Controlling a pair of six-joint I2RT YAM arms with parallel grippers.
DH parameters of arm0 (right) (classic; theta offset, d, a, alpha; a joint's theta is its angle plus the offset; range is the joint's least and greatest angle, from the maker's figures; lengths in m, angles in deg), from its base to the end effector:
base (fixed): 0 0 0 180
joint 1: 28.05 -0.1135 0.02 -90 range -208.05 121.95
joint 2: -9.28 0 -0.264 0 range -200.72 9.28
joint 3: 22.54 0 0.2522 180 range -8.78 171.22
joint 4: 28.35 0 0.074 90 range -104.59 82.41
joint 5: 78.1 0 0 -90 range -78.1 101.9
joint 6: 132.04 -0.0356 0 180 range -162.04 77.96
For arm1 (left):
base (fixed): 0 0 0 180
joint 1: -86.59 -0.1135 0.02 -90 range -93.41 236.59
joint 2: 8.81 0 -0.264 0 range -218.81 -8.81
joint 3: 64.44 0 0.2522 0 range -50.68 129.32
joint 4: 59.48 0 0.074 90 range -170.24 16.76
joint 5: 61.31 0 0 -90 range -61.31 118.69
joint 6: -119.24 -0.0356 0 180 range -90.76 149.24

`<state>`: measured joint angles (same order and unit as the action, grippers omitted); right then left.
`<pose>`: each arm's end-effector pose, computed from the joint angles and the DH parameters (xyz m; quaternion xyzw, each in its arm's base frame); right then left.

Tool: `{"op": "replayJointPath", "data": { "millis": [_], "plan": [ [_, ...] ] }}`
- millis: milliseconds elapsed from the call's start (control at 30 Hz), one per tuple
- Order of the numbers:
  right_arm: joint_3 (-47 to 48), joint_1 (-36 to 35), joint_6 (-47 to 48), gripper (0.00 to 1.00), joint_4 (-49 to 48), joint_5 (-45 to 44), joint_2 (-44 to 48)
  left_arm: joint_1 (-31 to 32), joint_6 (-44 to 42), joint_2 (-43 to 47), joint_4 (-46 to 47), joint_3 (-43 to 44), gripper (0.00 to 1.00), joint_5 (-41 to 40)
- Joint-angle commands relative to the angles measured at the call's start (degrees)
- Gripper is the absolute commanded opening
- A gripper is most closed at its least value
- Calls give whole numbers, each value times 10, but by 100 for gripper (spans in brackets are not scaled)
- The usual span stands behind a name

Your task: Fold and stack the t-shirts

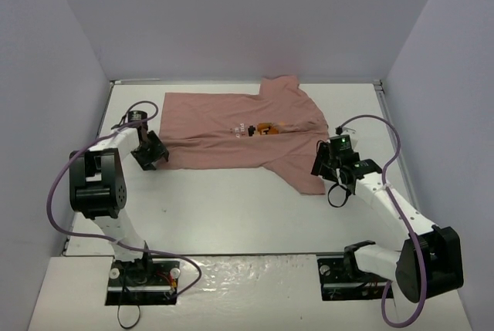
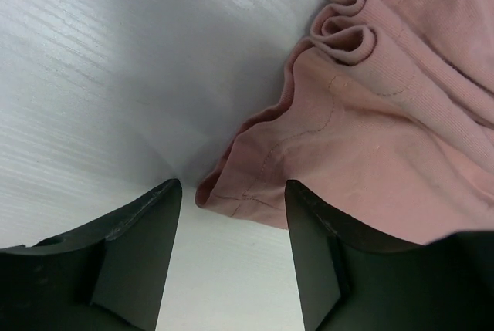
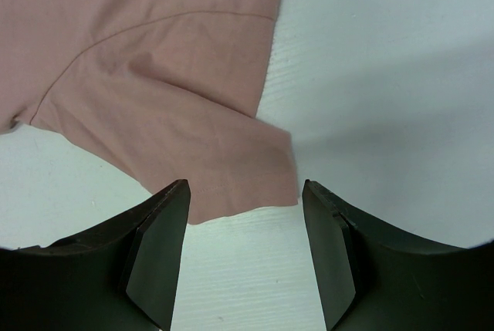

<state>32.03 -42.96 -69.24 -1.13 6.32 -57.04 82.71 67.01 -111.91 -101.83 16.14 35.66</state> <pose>0.2386 0.0599 0.2351 0.1173 0.8940 0.1136 0.4173 0.3587 0.0200 0.1750 -0.3340 0.9153 -0.1200 0.1904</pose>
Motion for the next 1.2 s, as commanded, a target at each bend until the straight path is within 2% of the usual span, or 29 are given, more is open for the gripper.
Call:
{"op": "replayJointPath", "data": {
  "millis": [0, 33, 100, 200, 467, 933, 1000, 1133, 1167],
  "plan": [
    [-10, 4, -20, 58, -17, 13, -3, -3, 16, 0, 28, -6, 36, -1],
    [-15, 4, -22, 58, -17, 17, -7, -3, 17, 1, 28, -6, 29, 1],
    [-22, 5, -30, 58, -16, 22, -23, 0, 15, 10, 28, -9, 8, 2],
    [-37, 9, -49, 57, -17, 26, -46, 2, 3, 52, 26, -27, 0, 4],
    [-58, 27, -65, 55, -19, 12, -74, 10, -23, 125, 22, -67, 0, 9],
    [-72, 38, -87, 48, -59, 39, -139, 15, -35, 131, 21, -79, 0, 16],
    [-86, 39, -90, 44, -65, 41, -142, 16, -38, 132, 20, -79, 0, 18],
    [-89, 38, -94, 14, -61, 41, -109, 15, -41, 140, 8, -74, 0, 18],
    [-86, 38, -92, 9, -50, 39, -100, 15, -45, 146, 2, -70, 0, 19]
  ]
}}
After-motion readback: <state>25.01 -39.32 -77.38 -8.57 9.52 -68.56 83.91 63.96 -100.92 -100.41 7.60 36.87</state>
